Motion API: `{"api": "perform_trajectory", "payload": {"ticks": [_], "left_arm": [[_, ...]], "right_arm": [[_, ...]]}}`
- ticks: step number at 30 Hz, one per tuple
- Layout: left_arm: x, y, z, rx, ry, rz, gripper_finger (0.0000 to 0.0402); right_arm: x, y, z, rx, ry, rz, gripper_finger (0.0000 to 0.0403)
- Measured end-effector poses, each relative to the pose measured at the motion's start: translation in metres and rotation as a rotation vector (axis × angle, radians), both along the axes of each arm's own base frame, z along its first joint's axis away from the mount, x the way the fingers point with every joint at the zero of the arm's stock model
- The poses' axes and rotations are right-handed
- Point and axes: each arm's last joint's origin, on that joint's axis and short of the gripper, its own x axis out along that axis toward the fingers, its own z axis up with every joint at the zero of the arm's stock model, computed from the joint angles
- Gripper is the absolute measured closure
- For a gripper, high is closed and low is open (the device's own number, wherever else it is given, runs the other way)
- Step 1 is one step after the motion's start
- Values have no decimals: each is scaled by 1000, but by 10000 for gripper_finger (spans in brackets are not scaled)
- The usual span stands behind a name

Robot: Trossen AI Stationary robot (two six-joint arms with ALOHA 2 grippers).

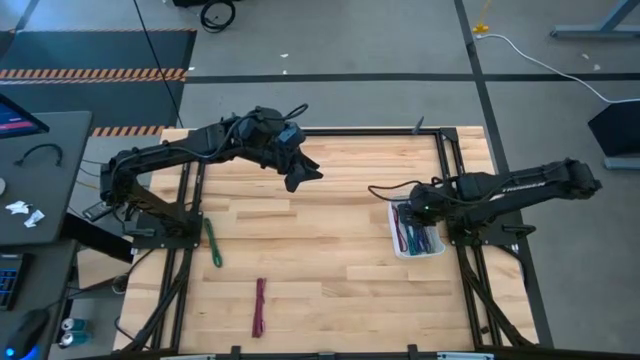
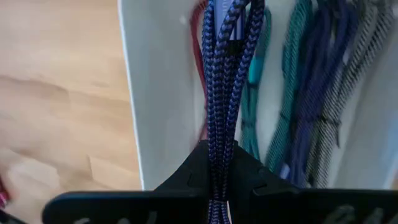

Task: Pick and place USB-C Cables
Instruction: Put the violet charging cable into the white bin

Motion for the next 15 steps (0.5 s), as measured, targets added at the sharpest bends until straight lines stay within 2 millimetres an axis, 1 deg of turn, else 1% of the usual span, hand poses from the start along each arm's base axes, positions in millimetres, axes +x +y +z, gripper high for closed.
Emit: {"api": "perform_trajectory", "payload": {"ticks": [7, 15], "left_arm": [[0, 0, 0, 0, 0, 0, 223], [0, 0, 0, 0, 0, 0, 224]], "right_arm": [[4, -5, -11, -23, 46, 21, 372], [3, -5, -29, -8, 142, 29, 352]]}}
